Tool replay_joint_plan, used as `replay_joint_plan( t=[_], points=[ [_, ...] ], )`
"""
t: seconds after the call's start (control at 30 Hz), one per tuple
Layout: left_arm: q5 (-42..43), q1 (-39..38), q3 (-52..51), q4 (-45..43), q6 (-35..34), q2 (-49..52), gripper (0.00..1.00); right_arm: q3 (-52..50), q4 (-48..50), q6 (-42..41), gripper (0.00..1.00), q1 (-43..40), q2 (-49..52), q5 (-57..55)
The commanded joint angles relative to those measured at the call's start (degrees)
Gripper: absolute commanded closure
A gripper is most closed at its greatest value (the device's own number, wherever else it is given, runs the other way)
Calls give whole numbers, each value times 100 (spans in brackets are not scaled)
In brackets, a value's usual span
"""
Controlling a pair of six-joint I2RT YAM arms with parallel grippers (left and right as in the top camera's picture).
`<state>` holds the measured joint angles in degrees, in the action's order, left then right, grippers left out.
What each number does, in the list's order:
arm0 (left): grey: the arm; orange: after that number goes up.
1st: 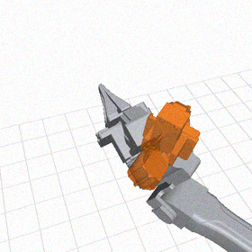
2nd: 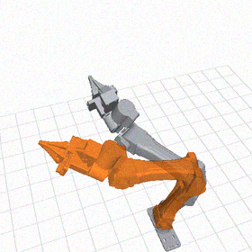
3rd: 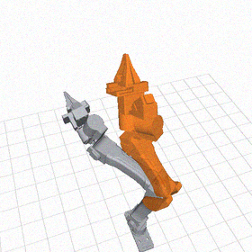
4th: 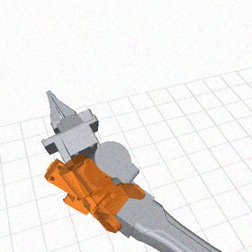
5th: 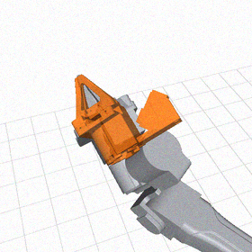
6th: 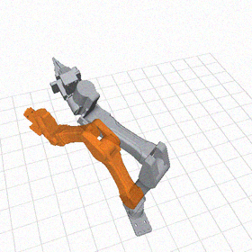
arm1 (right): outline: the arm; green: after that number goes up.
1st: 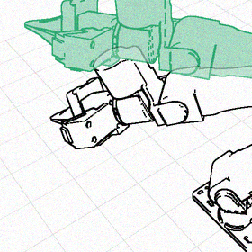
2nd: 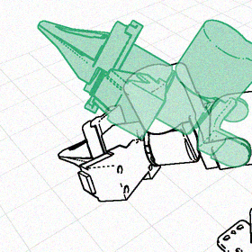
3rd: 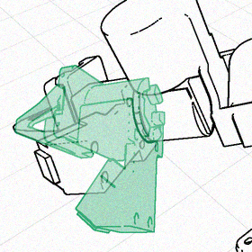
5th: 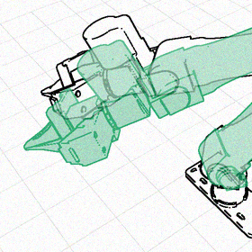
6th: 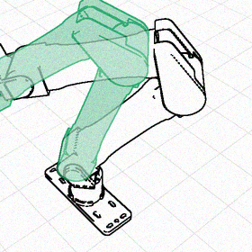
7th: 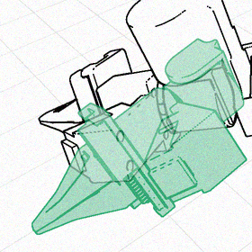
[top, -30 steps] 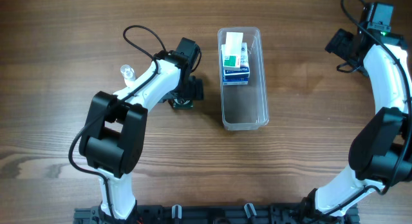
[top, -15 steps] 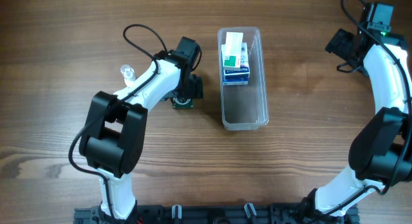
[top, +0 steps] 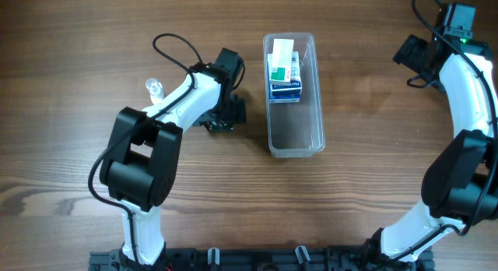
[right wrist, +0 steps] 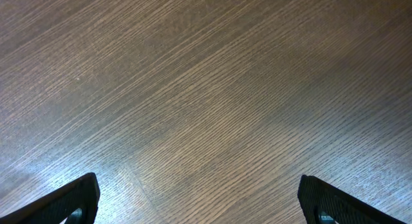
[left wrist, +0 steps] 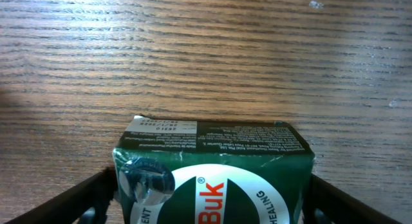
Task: Pack container
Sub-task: 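Close the left gripper on the green Zam-Buk tin, then carry the tin into the container and release it with the left gripper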
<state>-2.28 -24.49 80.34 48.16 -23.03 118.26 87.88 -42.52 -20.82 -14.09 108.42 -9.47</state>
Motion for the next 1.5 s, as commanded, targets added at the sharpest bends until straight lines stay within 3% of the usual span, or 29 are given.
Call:
replay_joint_plan(
  t=[0.0, 0.2, 0.37, 0.67, 0.77, 1.23, 1.47],
  points=[
    [31, -44, 24, 0, 28, 144, 26, -22, 9, -76, 0, -24, 13, 11],
    [31, -44, 33, 9, 28, 116, 44, -22, 11, -76, 0, -24, 13, 9],
    [31, -44, 201, 155, 28, -68, 41, -22, 9, -74, 0, -24, 13, 9],
    [55, -94, 1429, 1130, 2, -767, 41, -22, 11, -74, 0, -24, 13, 9],
    [446, -251, 1676, 1270, -96, -999, 36, -22, 9, -74, 0, -24, 13, 9],
    [647, -2026, 1799, 179, -1244, -1250, 35, -20, 11, -76, 0, -24, 13, 11],
    [-256, -2251, 1797, -70, -1672, -916, 37, -20, 11, -74, 0, -24, 13, 9]
  ],
)
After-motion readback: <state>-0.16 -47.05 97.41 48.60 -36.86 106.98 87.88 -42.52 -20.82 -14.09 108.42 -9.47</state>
